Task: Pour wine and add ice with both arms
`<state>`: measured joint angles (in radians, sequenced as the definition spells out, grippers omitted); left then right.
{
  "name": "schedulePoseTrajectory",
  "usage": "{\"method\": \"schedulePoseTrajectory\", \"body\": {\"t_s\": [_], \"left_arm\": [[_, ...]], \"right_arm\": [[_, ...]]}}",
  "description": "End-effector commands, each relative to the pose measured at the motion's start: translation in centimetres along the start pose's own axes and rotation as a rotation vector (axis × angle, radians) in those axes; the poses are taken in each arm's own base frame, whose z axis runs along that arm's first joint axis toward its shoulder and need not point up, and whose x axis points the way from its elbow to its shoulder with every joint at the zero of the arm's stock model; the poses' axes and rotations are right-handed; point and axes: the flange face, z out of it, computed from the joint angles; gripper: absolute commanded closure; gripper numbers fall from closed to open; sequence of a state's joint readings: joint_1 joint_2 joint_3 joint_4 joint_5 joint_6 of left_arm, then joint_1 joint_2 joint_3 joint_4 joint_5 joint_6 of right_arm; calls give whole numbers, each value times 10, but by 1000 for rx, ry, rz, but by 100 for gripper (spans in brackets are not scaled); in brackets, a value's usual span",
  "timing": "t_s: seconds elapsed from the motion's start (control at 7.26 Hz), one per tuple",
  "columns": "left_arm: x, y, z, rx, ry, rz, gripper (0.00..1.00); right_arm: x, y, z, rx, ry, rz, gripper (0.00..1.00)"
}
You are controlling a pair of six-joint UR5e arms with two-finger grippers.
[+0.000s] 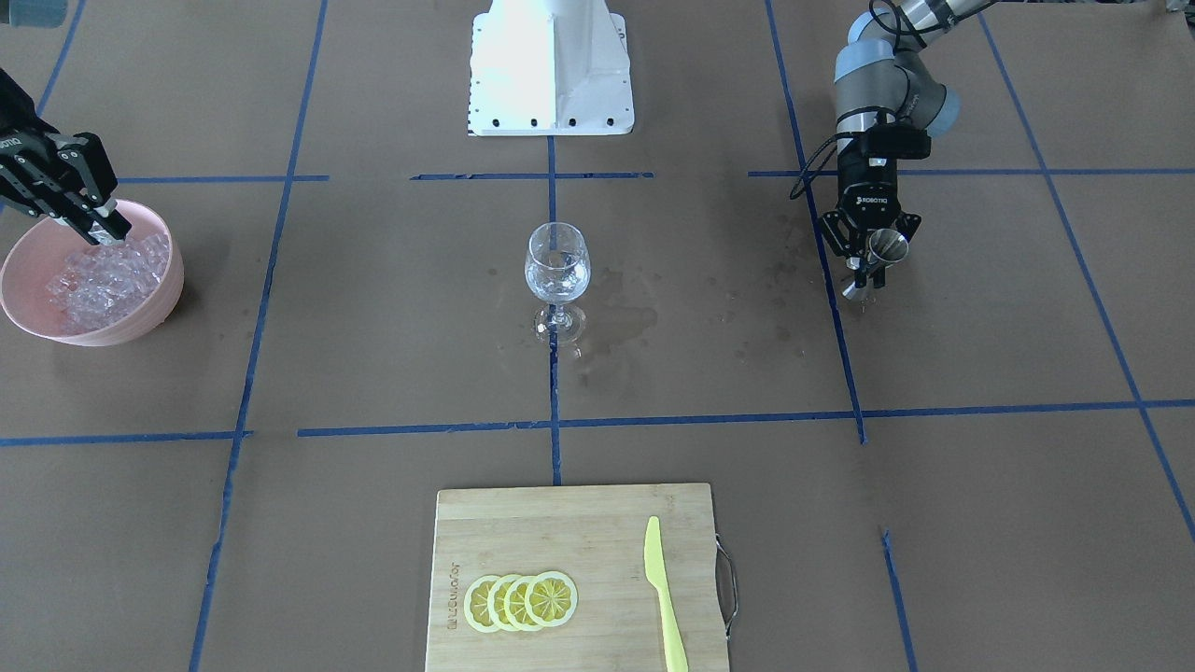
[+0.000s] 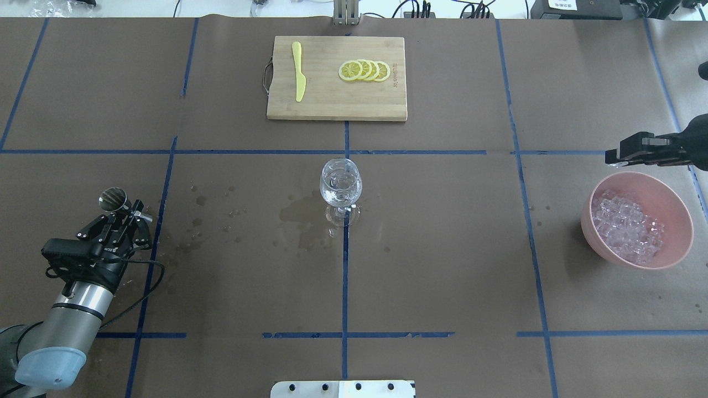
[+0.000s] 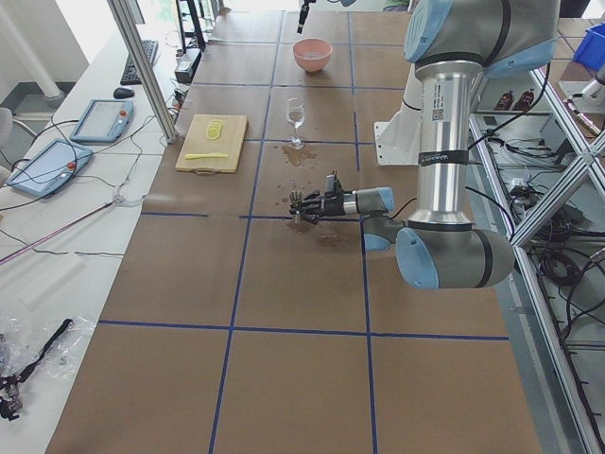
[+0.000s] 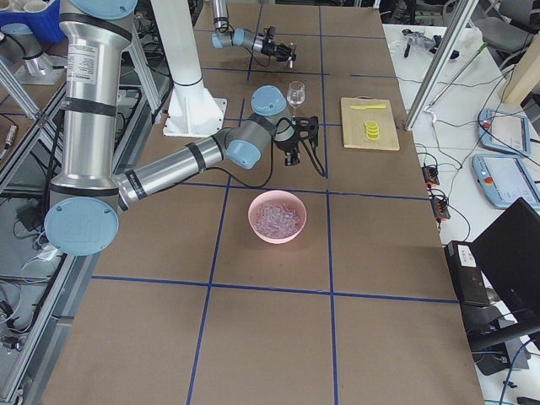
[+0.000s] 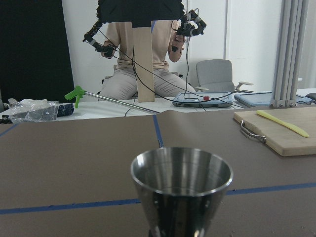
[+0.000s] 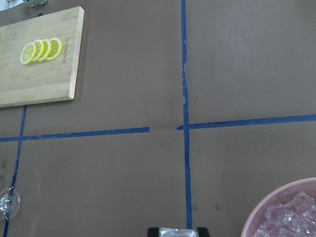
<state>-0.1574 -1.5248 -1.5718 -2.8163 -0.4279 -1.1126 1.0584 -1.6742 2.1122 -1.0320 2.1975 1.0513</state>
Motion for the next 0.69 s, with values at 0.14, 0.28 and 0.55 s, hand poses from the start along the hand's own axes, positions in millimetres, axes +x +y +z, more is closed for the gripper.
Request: {"method": "schedulePoseTrajectory", "body": {"t_s": [0.14, 0.28, 0.55], "left_arm": [[2, 4, -1, -21, 11, -9, 100], [2, 4, -1, -21, 11, -9, 100], [1, 5, -1, -23, 10, -3, 85]], "right_arm": [[-37, -12, -7, 12, -69, 14, 100], [-52, -16, -9, 1, -99, 24, 100], [-77, -20, -12, -5, -143, 45, 100]]}}
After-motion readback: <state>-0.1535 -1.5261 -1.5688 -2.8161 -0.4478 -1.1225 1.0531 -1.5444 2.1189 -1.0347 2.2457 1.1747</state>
